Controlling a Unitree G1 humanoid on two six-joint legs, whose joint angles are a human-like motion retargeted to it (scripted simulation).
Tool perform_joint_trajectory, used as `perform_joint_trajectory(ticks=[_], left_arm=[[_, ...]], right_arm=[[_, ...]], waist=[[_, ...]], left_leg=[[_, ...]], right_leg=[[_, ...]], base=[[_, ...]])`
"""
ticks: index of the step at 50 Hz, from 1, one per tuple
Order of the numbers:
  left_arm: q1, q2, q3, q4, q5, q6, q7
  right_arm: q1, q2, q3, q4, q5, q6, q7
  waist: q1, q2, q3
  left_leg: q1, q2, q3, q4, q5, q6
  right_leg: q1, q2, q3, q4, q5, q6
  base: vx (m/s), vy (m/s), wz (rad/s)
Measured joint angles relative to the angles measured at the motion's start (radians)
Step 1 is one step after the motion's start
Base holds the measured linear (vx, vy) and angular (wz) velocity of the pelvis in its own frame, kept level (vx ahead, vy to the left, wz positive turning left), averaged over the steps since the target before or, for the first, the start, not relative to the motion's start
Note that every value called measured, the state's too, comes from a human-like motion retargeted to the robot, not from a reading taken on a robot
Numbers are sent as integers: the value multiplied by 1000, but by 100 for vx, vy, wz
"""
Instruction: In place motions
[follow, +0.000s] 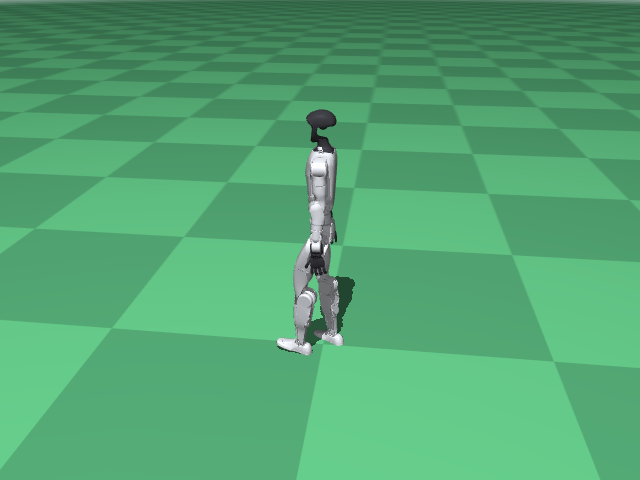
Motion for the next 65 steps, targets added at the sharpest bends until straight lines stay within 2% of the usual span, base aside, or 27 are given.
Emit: perform_joint_trajectory(ticks=[2,4,7,10,12,15,17,18,20,22,25,31,35,37,40,42,45,48,54,60,62,63,65], left_arm=[[10,1,6,11,1,-2,15],[20,3,22,21,-3,-3,23],[40,10,50,32,-11,-2,26],[65,20,79,44,-24,-3,39],[83,28,97,55,-37,-5,53],[106,37,125,80,-63,-10,76],[121,37,146,92,-75,-12,85],[129,33,156,94,-79,-12,88],[137,23,174,94,-87,-12,87],[131,9,179,85,-101,-14,89],[113,-6,180,50,-105,-28,87],[120,-35,182,38,-94,-31,79],[119,-43,174,67,-110,-23,68],[115,-39,154,78,-100,-16,66],[97,-30,108,81,-71,-10,61],[66,-16,71,79,-42,-3,46],[4,9,13,72,6,10,26],[-60,34,-47,56,26,6,0],[-156,54,-114,10,30,7,-68],[-156,33,-112,-1,1,-7,-57],[-143,24,-108,21,-5,-5,-59],[-137,22,-103,37,-7,-3,-61],[-120,15,-86,70,6,8,-59]], right_arm=[[2,-12,-10,11,3,0,-4],[4,-22,-17,19,2,1,-12],[16,-29,-29,24,-2,-1,-29],[28,-31,-39,25,-4,-4,-39],[32,-27,-44,25,-9,-4,-38],[30,-14,-51,17,-17,-2,-40],[27,-4,-47,7,-11,-5,-41],[26,0,-44,2,-7,-6,-40],[17,10,-39,-9,3,-6,-32],[9,30,-32,-31,22,-10,-32],[-11,46,-5,-62,66,-27,-11],[-36,64,24,-124,-27,-29,40],[-42,65,65,-188,-61,-46,75],[-35,66,75,-218,-74,-50,78],[-18,64,82,-241,-69,-57,65],[-11,57,78,-225,-55,-63,58],[-2,57,51,-169,-37,-60,52],[12,54,33,-98,-27,-48,50],[40,65,18,19,-48,-30,25],[67,89,11,39,-47,-34,32],[78,92,8,29,-44,-40,30],[82,92,9,24,-44,-43,29],[87,90,7,15,-46,-44,36]], waist=[[2,-14,1],[-4,-27,-4],[-22,-44,-21],[-37,-69,-49],[-45,-84,-76],[-78,-80,-127],[-80,-51,-150],[-82,-45,-162],[-92,-38,-173],[-75,-42,-149],[-9,-64,-85],[111,-104,-94],[97,-69,-98],[66,-20,-111],[2,81,-120],[-41,104,-121],[-89,103,-103],[-99,104,-78],[-136,69,-45],[-209,22,-13],[-220,0,-1],[-210,-10,-3],[-158,-22,-17]], left_leg=[[-2,46,204,-5,-64,32],[11,101,448,-8,-127,40],[51,162,799,1,-187,8],[100,196,1074,43,-201,-20],[125,205,1186,77,-201,-21],[143,212,1241,96,-179,-22],[162,218,1241,48,-131,-104],[178,205,1303,17,-115,-102],[119,185,1126,-1,-102,-84],[123,176,1145,-7,-97,-62],[161,144,1084,-24,-107,-53],[168,96,1010,-43,-135,-50],[188,105,963,-61,-151,-50],[188,146,933,-60,-158,-50],[185,237,866,-51,-162,-48],[172,248,827,-49,-154,-42],[155,230,742,-54,-133,-21],[153,231,672,-62,-113,-11],[149,178,496,-107,-59,-4],[168,106,324,-117,-28,-5],[200,67,283,-118,-30,1],[213,57,279,-120,-30,0],[224,49,292,-122,-32,-4]], right_leg=[[8,-16,-79,-5,-11,11],[13,-27,-161,-13,-22,22],[20,-42,-291,-22,-39,45],[21,-63,-404,-25,-52,73],[15,-79,-467,-20,-60,93],[4,-78,-567,-6,-69,127],[5,-46,-609,6,-73,146],[6,-42,-630,11,-70,153],[16,-44,-680,18,-57,168],[38,-39,-693,18,-46,178],[90,-38,-714,14,-44,183],[125,-53,-746,12,-25,202],[168,-40,-760,59,40,201],[180,-41,-744,140,112,172],[140,-105,-620,399,165,80],[47,-179,-464,577,116,126],[-86,-141,-203,646,69,189],[-129,-130,-143,647,37,156],[-263,-78,92,529,-50,130],[-303,19,459,209,-99,66],[-268,26,511,102,-16,57],[-245,27,535,79,-27,68],[-203,-21,345,60,-38,90]], base=[[11,-3,254],[7,-5,270],[26,-12,277],[30,-16,260],[37,-21,237],[29,-22,223],[39,-27,167],[33,-24,156],[23,-24,154],[21,-33,119],[24,-25,57],[39,-21,22],[30,-24,60],[38,-28,100],[29,-25,150],[20,-30,183],[7,-34,190],[8,-42,160],[1,-36,157],[-2,-27,160],[5,-9,123],[12,-1,45],[9,2,-14]])
